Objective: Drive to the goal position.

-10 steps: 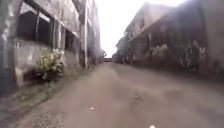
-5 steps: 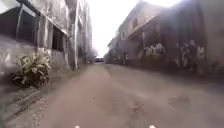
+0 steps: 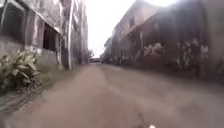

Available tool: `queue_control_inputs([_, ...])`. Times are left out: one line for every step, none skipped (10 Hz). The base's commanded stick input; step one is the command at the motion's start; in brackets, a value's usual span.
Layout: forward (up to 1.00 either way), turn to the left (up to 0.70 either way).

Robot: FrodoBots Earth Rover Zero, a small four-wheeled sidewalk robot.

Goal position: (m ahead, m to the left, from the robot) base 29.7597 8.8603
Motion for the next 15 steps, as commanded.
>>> queue_control_inputs([0.7,0.0])
queue_control_inputs([0.7,0.0])
queue_control_inputs([0.7,0.0])
queue_control_inputs([0.7,0.1])
queue_control_inputs([0.7,0.32])
queue_control_inputs([0.7,0.25])
queue_control_inputs([0.7,0.0])
queue_control_inputs([0.7,0.0])
queue_control_inputs([0.7,0.0])
queue_control_inputs([0.7,0.01])
queue_control_inputs([0.7,0.07])
queue_control_inputs([0.7,0.06])
queue_control_inputs([0.7,0.0])
queue_control_inputs([0.7,0.0])
queue_control_inputs([0.7,0.0])
